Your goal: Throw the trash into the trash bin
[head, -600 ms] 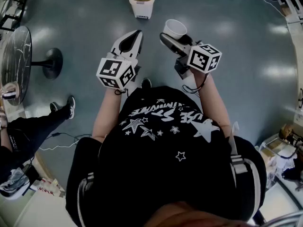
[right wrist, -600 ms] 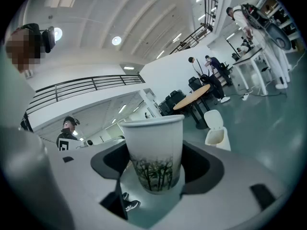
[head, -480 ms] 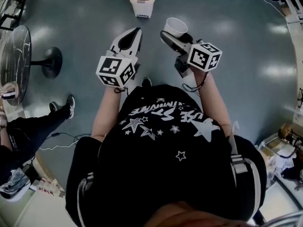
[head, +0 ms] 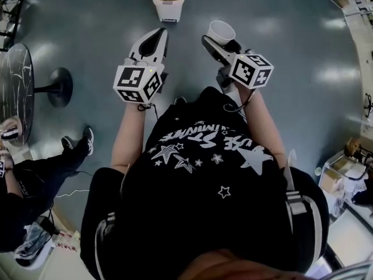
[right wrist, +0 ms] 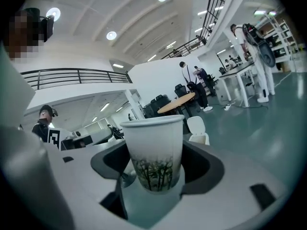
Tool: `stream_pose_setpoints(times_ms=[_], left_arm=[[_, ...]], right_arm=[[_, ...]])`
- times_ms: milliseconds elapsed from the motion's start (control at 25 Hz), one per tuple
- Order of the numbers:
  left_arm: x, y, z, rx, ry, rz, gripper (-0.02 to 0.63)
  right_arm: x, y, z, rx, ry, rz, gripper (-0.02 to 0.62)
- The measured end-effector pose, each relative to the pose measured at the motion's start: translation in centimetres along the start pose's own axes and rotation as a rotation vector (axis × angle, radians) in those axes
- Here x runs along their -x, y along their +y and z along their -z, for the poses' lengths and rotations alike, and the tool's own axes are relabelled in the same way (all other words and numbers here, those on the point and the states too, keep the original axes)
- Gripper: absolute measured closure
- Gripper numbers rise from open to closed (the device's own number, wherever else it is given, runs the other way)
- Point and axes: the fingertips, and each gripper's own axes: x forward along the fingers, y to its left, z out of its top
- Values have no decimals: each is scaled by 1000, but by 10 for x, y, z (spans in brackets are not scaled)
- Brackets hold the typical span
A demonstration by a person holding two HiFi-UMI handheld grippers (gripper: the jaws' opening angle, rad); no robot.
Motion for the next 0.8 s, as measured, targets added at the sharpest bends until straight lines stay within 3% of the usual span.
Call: stream_pose_setpoints(times_ms=[240, 800], left_arm=[[-7, 24, 0, -12, 4, -8, 595], [-80, 87, -3, 2, 26, -126, 595]], right_arm=[[-10, -18, 2, -40, 1, 33, 273], [-118, -64, -63, -25, 41, -66, 273]])
